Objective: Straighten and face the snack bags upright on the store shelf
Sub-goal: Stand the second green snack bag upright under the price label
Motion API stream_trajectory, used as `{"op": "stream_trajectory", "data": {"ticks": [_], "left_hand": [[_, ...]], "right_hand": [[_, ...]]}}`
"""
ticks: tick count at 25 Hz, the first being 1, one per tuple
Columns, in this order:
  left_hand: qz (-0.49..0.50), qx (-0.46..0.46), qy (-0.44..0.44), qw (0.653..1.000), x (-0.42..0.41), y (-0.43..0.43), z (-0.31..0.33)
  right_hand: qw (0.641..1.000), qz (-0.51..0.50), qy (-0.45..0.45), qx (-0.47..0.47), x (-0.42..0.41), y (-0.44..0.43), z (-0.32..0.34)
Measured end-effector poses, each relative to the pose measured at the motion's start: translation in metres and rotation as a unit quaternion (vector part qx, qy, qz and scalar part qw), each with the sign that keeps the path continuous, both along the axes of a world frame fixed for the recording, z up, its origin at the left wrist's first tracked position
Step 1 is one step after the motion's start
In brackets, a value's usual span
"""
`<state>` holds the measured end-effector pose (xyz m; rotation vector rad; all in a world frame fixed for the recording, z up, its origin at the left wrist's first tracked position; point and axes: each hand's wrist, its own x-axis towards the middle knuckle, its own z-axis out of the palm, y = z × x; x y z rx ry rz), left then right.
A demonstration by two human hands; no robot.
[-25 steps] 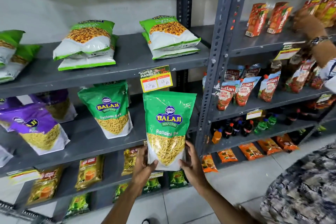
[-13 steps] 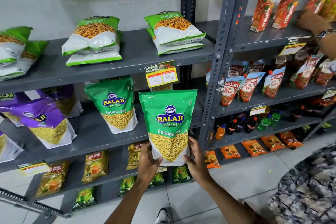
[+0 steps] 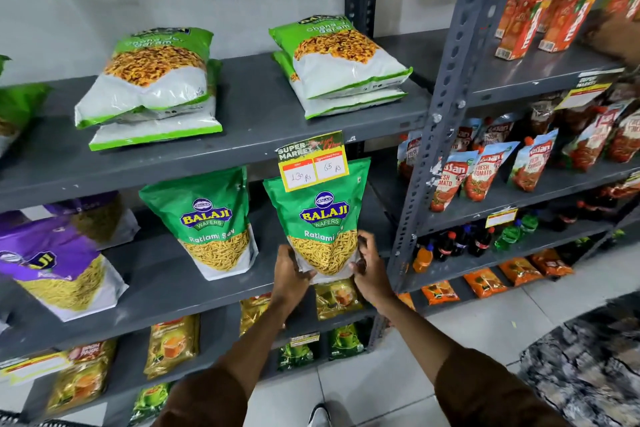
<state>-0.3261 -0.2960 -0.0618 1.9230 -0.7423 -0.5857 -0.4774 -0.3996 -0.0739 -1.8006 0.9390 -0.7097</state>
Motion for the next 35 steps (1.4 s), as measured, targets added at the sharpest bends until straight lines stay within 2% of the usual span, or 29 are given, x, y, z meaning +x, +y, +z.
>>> {"op": "stream_trajectory", "data": {"ticks": [13, 19, 23, 26, 31, 35], "left_hand": [[-0.003, -0.013, 0.003, 1.0, 0.048, -0.068, -0.012], [-0.016, -0.02, 0.006, 1.0, 0.042, -0.062, -0.01], [0.006, -0.03, 0.004, 1.0, 0.034, -0.049, -0.003], [0.033, -0.025, 0.018, 0.999, 0.036, -0.045, 0.002], [0.026, -0.021, 0.087, 0.996, 0.03, -0.048, 0.006], [0.014, -0.019, 0.08, 0.996, 0.022, -0.052, 0.009]], "right_hand": [[0.998, -0.043, 0.034, 0.016, 0.056, -0.053, 0.006], [0.994, -0.067, 0.045, 0.079, 0.06, -0.049, 0.001], [0.99, -0.095, 0.002, 0.105, 0.057, -0.034, 0.005], [0.992, -0.086, -0.029, 0.085, 0.056, -0.034, 0.011], [0.996, -0.054, 0.021, 0.071, 0.055, -0.034, 0.024], [0.993, -0.038, 0.043, 0.1, 0.062, -0.038, 0.029]]}}
